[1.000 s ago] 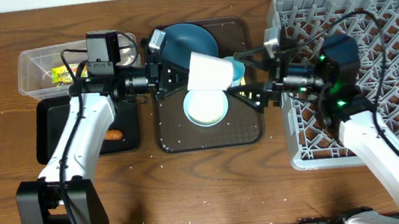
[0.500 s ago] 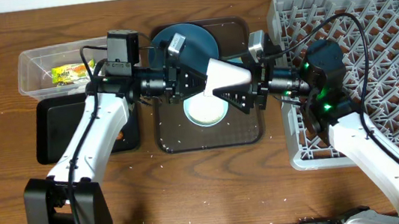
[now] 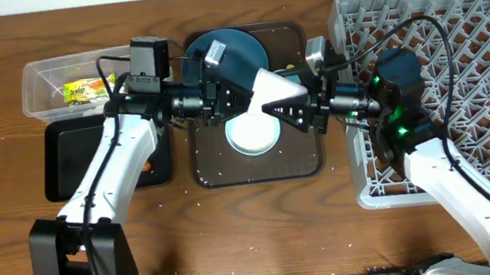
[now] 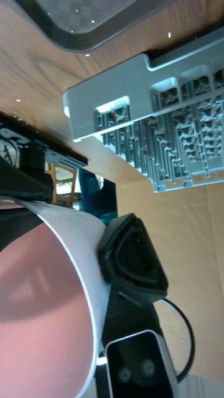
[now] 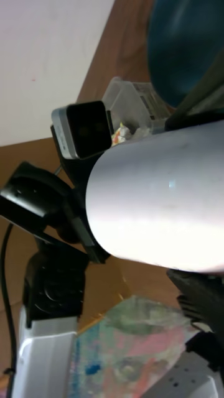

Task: Sort waste into correct bins and load items into the dishwasher rack
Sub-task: 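Lift pink cup and hand it from left gripper to right gripper, then place pink cup into dish rack with right gripper and release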

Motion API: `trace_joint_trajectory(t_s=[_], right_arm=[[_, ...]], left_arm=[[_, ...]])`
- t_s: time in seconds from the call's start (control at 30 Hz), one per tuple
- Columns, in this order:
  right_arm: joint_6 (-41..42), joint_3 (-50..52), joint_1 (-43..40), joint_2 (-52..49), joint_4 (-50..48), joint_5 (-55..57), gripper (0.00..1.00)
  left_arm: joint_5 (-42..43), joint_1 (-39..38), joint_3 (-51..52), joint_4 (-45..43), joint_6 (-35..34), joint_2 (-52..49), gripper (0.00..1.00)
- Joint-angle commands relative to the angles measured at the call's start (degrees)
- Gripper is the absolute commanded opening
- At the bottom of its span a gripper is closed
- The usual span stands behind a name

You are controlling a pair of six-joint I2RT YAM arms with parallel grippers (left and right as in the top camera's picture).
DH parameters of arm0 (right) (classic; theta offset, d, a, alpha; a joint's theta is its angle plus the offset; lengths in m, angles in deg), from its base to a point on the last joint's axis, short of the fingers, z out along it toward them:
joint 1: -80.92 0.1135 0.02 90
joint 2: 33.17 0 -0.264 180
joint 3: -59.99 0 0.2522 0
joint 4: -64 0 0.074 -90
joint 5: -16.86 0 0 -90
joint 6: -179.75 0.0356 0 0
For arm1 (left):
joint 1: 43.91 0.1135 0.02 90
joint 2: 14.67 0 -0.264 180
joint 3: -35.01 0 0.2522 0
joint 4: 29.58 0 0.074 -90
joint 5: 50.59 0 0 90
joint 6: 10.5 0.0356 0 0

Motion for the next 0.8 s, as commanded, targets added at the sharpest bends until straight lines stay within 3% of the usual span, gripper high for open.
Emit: trace_joint_trajectory(t_s=[0.0, 0.1, 0.23, 0.4, 0.53, 0.77], right_arm=[[-0.7, -0.4, 0.0, -0.6, -0.7, 2.0, 0.47], [-0.4, -0.4, -1.1, -0.5, -1.0, 2.0, 0.40], [1.8, -0.4, -3.8, 0.0, -1.0, 2.0, 0.41], [6.4, -0.5, -10.4, 0.9, -0.8, 1.1, 0.41], [9.4, -0.5, -16.8, 1.1, 1.3, 1.6, 0.41], [8.8, -0.9, -26.9, 1.2, 11.1, 5.3, 0.41]], left_arm=[[1.3, -0.1, -0.8, 0.0, -0.4, 0.9, 0.10], [0.7, 0.2, -0.8, -0.1, -0.4, 0.9, 0.14], [-0.9, 1.2, -0.8, -0.2, -0.4, 0.9, 0.22], [-7.2, 2.9, -0.8, -0.1, -0.3, 0.9, 0.24], [-16.5, 3.3, -0.8, -0.1, 0.4, 0.9, 0.24], [-43.5, 1.7, -0.7, 5.0, 1.4, 0.9, 0.24]])
